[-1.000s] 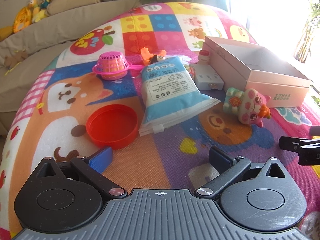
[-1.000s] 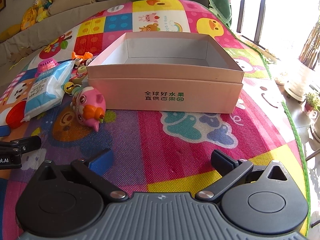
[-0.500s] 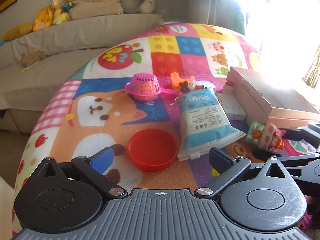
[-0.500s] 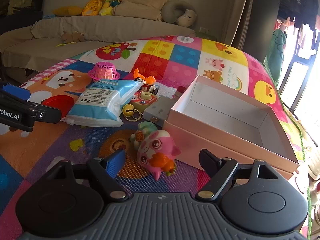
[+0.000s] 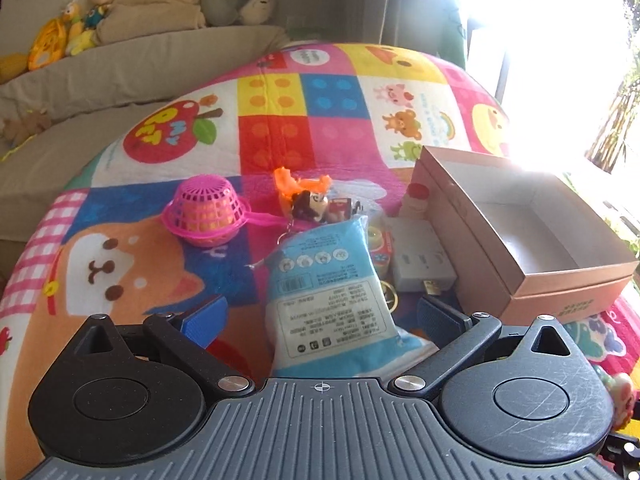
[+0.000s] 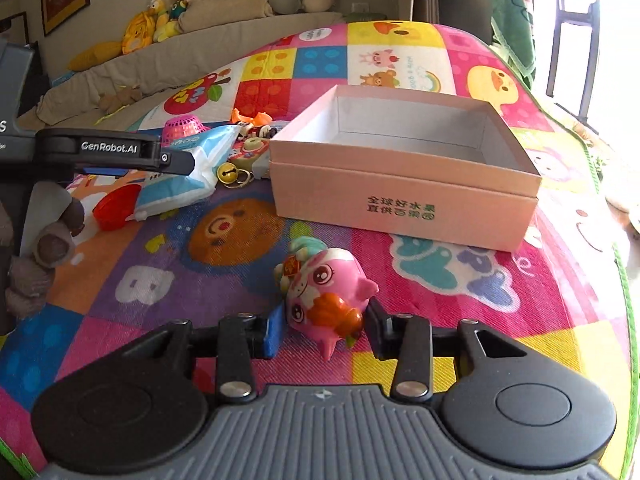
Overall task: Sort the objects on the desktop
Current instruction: 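Close right gripper on pig toy while left gripper grasps and lifts packet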
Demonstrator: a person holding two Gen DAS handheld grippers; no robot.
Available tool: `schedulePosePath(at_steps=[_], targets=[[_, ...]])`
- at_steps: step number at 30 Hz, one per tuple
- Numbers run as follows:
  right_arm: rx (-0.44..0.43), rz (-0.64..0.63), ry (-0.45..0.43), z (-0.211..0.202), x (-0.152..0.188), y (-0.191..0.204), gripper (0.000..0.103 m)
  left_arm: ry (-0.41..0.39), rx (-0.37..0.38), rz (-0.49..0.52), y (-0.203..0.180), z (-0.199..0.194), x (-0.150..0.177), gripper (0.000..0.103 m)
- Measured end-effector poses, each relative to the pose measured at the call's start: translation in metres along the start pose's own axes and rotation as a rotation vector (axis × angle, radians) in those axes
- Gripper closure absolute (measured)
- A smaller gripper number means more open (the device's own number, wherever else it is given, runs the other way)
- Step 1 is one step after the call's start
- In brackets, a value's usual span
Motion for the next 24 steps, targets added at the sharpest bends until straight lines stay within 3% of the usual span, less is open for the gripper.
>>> schedulePosePath(at_steps=[1,3,4,8,11,17,21,24], targets=[[0.01,0.005,-0.003,-0.003,0.003,-0.003,0.062,0.006,-0.007,0.002,-0.001,0.005,0.0,0.001],[0.027,0.017,-0.014,-0.008,0.004,-0.008,0.061,0.015,-0.016,0.013,-0.002,0.01,0.0,0.016],[0.03,0.019,-0.019,-0.01,0.005,-0.009,0.061,0.024,-0.017,0.019,-0.002,0.011,0.001,0.031],[0.038,-0.017,-0.042,-0.013,0.002,-0.008,0.055,0.031,-0.01,0.034,0.001,0.0,0.007,0.041],[0.049,-0.073,-0.06,-0.014,-0.002,-0.005,0.048,0.034,0.016,0.069,0.0,-0.022,0.015,0.042],[0.109,-0.205,-0.146,-0.023,-0.009,-0.001,0.032,0.08,0.155,0.114,-0.009,-0.078,0.045,0.039],[0.067,-0.254,-0.147,-0.021,-0.014,0.004,0.031,0.105,0.231,0.149,-0.017,-0.1,0.062,0.032],[0.026,-0.221,-0.114,-0.008,-0.019,-0.001,0.031,0.112,0.243,0.159,-0.02,-0.103,0.066,0.023]])
Point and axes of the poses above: each gripper's, at about its wrist camera, not at the fingertips, and z roughly the way its jaws point, y to its left, x to its underside, the point moved 4 cm from there along z, roughly the way its jaws point, and after that the axes turned 11 degrees about -y, right-handed, at the moved point
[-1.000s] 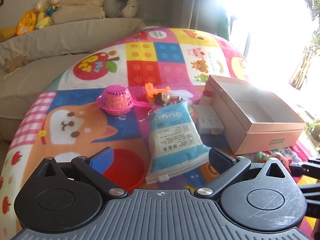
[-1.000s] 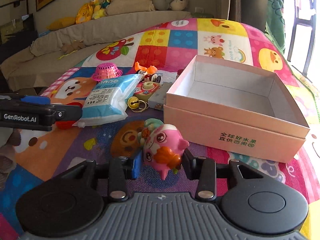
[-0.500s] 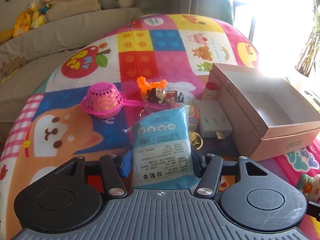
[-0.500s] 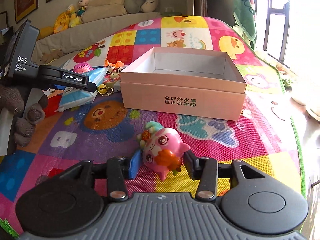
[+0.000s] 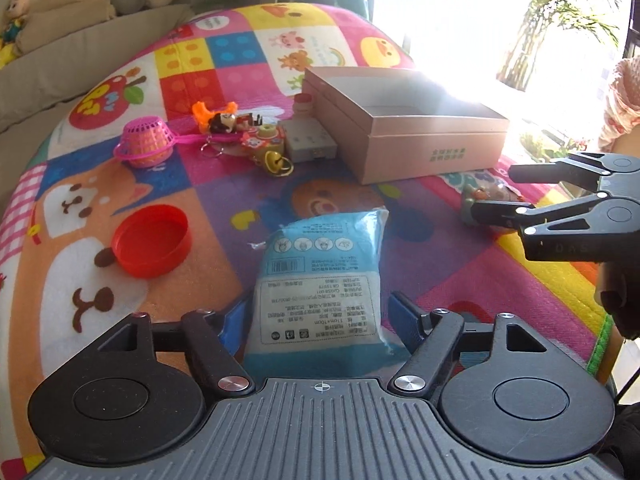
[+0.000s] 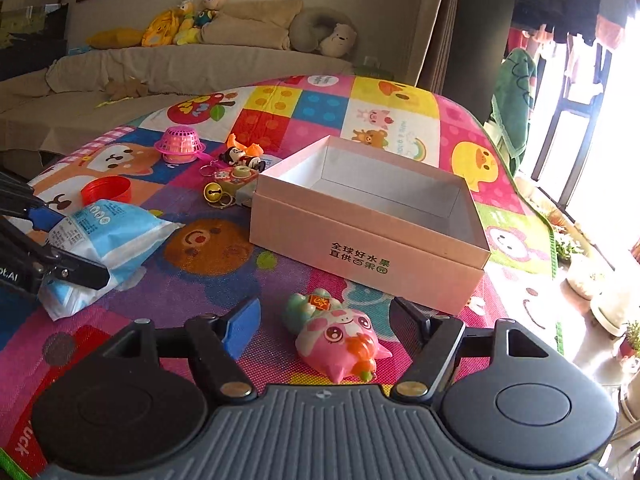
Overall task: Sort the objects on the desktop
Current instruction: 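Close right gripper on pig toy while left gripper grasps and lifts packet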
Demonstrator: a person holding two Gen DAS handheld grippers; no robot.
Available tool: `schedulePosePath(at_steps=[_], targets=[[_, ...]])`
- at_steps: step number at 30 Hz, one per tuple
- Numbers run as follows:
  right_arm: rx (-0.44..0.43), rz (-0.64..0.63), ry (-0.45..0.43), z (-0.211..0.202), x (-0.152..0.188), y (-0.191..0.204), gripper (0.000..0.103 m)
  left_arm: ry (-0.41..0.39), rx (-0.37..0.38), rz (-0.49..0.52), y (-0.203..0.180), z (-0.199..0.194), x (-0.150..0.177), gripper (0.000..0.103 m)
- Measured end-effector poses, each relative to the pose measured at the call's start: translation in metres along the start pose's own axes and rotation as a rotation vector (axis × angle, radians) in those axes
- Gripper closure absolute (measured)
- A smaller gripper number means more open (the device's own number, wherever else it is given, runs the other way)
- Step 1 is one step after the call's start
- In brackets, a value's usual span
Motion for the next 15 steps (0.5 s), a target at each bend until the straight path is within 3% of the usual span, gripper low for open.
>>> schedulePosePath(at_steps=[4,6,9,13,15], targets=[[-0.038,0.052,0.082,0.022,0.004,-0.01,0.031,0.003,-0.026,-0.027,0.004,0.005,-0.004,0.02],[-0.057,0.07,0.116,0.027,0.007,-0.011,0.038,-0.002,-0.036,-0.032,0.005,0.008,-0.007,0.02],[-0.081,0.07,0.156,0.025,0.011,-0.008,0.055,0.005,-0.047,-0.018,0.002,0.013,-0.008,0.028],[-0.099,0.118,0.187,0.01,0.012,-0.011,0.056,0.006,-0.05,0.011,-0.005,0.008,-0.007,0.041],[-0.109,0.142,0.191,-0.001,0.009,-0.015,0.056,-0.001,-0.036,0.006,-0.008,0.001,-0.01,0.042]])
Point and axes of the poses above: each gripper's, at about its wrist camera, not at the fingertips, and z roughly the way its jaws point, y to its left, x to its underside, the point moved 4 cm from there along z, roughly the way its jaws point, and after that the axes turned 11 degrees about -y, right-handed, at the moved point
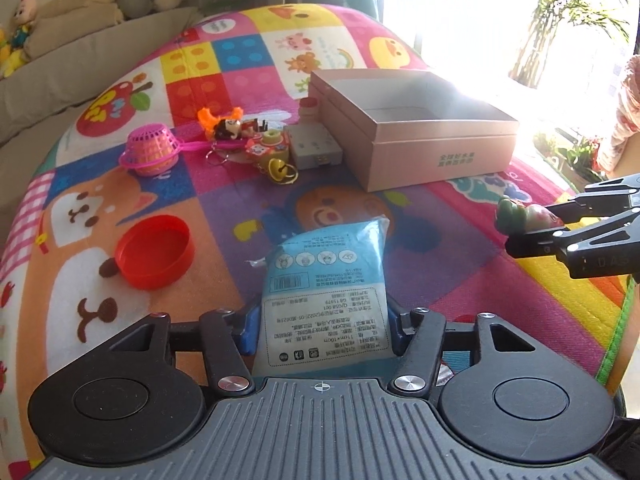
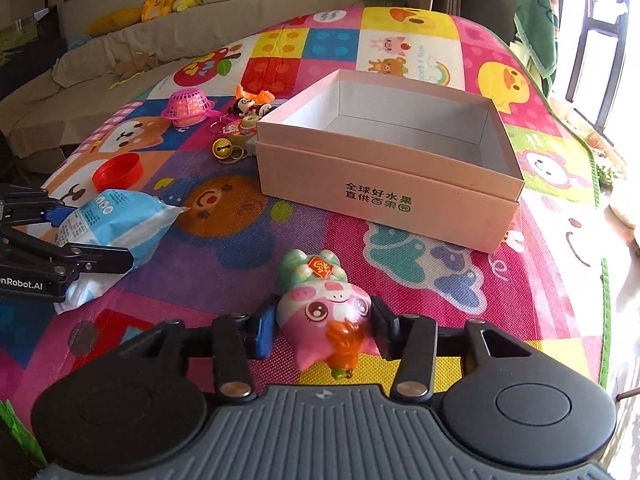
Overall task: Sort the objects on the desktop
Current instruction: 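Close right gripper on pig toy while left gripper grasps and lifts packet, then lower pig toy into pink box with right gripper while left drops packet in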
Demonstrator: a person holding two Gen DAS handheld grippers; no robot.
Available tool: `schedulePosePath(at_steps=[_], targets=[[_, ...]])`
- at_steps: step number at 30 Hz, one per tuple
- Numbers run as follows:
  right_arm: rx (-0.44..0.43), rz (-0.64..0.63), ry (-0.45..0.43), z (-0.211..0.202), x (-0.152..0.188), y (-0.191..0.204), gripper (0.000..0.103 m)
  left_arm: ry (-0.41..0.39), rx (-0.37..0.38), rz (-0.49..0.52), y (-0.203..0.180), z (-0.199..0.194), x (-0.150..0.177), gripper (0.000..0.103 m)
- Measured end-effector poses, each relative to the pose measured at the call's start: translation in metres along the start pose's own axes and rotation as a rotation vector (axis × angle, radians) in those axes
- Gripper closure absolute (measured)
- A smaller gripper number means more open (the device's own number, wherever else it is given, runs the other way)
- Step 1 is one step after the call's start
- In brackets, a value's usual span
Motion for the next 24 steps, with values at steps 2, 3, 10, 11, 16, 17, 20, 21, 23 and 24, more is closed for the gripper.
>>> schedulePosePath(at_steps=[2,3,10,11,16,17,20,21,23,24], targets=[[-0.01,0.01,-0.019,-0.017,-0.005,-0.002,0.056,-0.026,0.036,-0.016,-0.004,-0.01,-0.011,0.042],[-0.011,0.008,-0.048,-0.029,-0.012,-0.003,0.056,-0.05,0.053,-0.019,-0.008,-0.015,-0.02,0.042],[0.132,0.016,-0.293,-0.064,-0.079,-0.04,0.056,-0.258,0.139,0.027,-0.045,0.012,-0.124,0.042],[0.161,0.02,-0.309,-0.057,-0.087,-0.046,0.056,-0.261,0.146,0.019,-0.05,0.026,-0.141,0.042],[0.201,0.027,-0.331,0.001,-0.116,-0.069,0.056,-0.247,0.101,-0.039,-0.055,0.088,-0.193,0.026],[0.197,0.023,-0.315,0.011,-0.116,-0.071,0.055,-0.237,0.091,-0.048,-0.052,0.094,-0.192,0.022],[0.194,0.041,-0.277,0.029,-0.107,-0.081,0.045,-0.215,0.084,-0.074,-0.035,0.09,-0.168,0.014],[0.187,0.051,-0.278,0.028,-0.101,-0.084,0.041,-0.211,0.067,-0.073,-0.028,0.084,-0.153,0.014],[0.195,0.071,-0.285,0.027,-0.092,-0.09,0.039,-0.205,0.028,-0.051,-0.021,0.075,-0.126,0.013],[0.208,0.085,-0.287,0.028,-0.09,-0.094,0.039,-0.198,0.012,-0.036,-0.018,0.07,-0.11,0.012]])
Point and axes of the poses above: each gripper's, at about its wrist camera, not at the fingertips, and z roughly the way its jaws point, y to its left, x to its underside, the point moved 4 cm from there along z, roughly the way its jaws point, and after that the axes turned 11 degrees about -y, right-handed, at the moved point
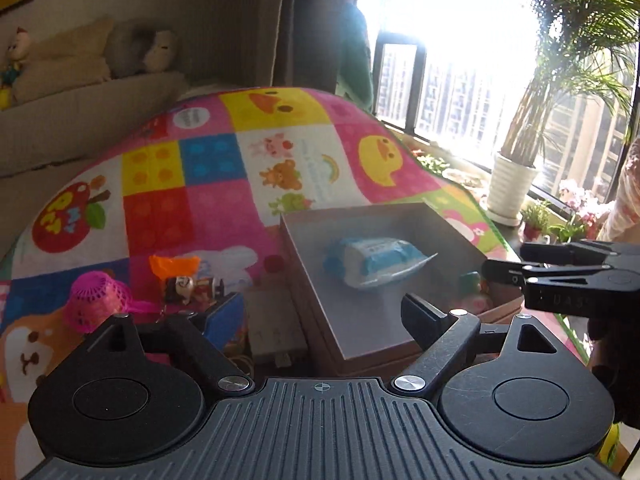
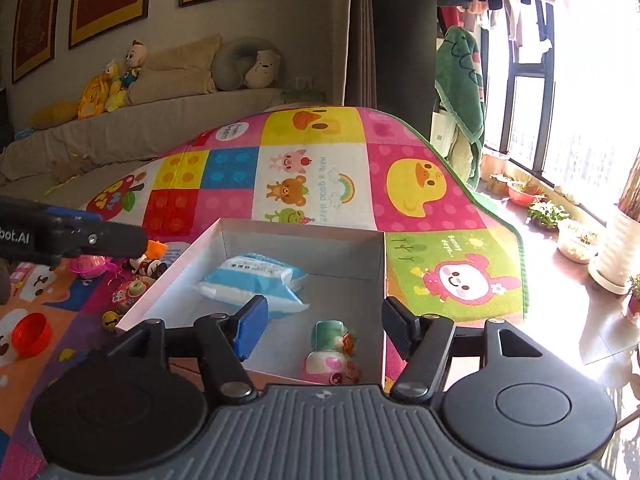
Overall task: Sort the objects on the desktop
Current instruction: 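Lower pig toy into pink box with right gripper while left drops packet in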
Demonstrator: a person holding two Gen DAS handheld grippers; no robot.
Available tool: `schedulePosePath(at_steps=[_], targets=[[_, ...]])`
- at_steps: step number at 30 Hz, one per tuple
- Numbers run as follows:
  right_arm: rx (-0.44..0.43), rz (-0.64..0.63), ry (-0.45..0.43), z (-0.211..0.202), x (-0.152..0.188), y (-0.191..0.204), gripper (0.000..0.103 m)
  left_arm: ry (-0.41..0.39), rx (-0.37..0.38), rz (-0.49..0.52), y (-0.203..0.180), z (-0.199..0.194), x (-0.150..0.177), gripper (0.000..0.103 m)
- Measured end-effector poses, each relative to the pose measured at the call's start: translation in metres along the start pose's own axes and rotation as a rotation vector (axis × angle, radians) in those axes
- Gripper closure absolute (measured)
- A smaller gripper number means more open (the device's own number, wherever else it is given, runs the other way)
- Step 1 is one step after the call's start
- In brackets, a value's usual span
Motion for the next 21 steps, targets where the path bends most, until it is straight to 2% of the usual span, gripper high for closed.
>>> schedulePosePath(at_steps=[4,6,9,12,15,17,21], targets=[[0.081,0.048,0.04,0.02,0.01,-0.014,0.041,0.052,-0.024,0.048,0.008,-0.029,0.048,0.008],[0.09,0.046,0.074,0.033,0.018,-0.014,0.047,0.07,-0.053,0.081,0.014,-0.041,0.065,0.008],[0.061,0.023,0.123,0.046,0.027,-0.001,0.046,0.078,-0.138,0.093,0.033,-0.06,0.082,0.008],[0.09,-0.029,0.111,0.052,0.029,0.017,0.042,0.074,-0.217,0.052,0.059,-0.077,0.088,0.007],[0.015,-0.02,0.11,0.057,0.025,0.031,0.042,0.08,-0.3,0.023,0.086,-0.081,0.089,0.007],[0.003,-0.043,0.101,0.059,0.023,0.042,0.042,0.085,-0.346,0.003,0.101,-0.076,0.089,0.007],[0.034,-0.106,0.015,0.041,0.01,0.061,0.041,0.125,-0.385,-0.034,0.121,-0.057,0.09,0.007]])
Point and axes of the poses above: each gripper's, at about its wrist camera, not at the fingertips, and z roughly the way its jaws point, y to its left, x to its underside, the point moved 4 cm from there along z, roughly the way its jaws point, and after that the axes turned 11 degrees about -y, right-handed, at the moved point
